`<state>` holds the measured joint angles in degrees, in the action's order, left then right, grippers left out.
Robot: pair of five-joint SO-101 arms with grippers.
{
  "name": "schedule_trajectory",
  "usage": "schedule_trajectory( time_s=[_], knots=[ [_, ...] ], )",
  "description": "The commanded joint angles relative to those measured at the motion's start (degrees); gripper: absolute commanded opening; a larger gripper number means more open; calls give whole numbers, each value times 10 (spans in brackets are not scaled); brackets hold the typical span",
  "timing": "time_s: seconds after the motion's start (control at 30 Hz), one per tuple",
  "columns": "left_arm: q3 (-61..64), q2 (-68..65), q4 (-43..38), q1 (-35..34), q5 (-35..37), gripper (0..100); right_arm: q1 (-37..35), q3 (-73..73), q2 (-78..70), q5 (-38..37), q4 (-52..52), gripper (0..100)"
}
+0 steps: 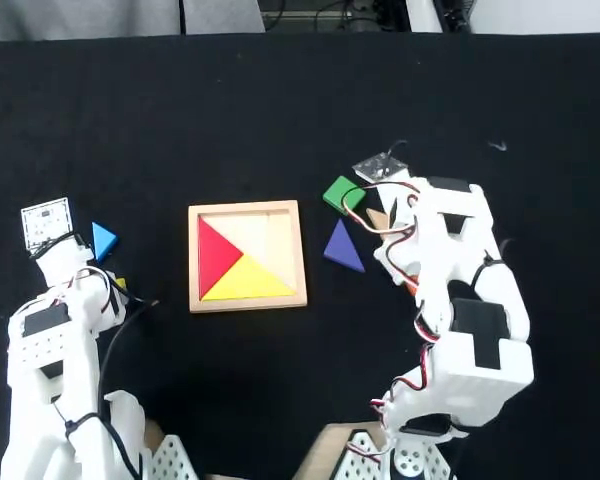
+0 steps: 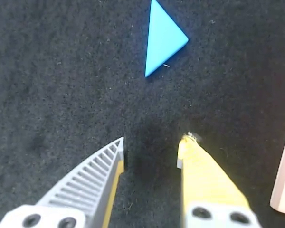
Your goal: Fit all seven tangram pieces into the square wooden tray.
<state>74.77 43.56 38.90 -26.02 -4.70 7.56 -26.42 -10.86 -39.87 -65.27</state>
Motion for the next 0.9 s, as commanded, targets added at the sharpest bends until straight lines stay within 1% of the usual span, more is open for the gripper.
schedule_trajectory(
  time_s=[0.0,0.13,0.27,0.4,0.63,0.73,0.87],
  knots=[
    [-3,11,-8,6,3,191,13,22,9,-4,5,253],
    [-3,11,-8,6,3,191,-9,8,86,-6,-33,253],
    [-3,11,-8,6,3,191,-39,-27,138,-7,-41,253],
    [-3,10,-8,5,3,191,-38,-29,107,-7,-38,253],
    [-3,10,-8,5,3,191,-4,0,20,-9,-14,253],
    [-3,10,-8,5,3,191,-4,1,7,-23,-13,253],
    [-3,10,-8,6,3,191,17,4,2,-25,9,253]
  ],
)
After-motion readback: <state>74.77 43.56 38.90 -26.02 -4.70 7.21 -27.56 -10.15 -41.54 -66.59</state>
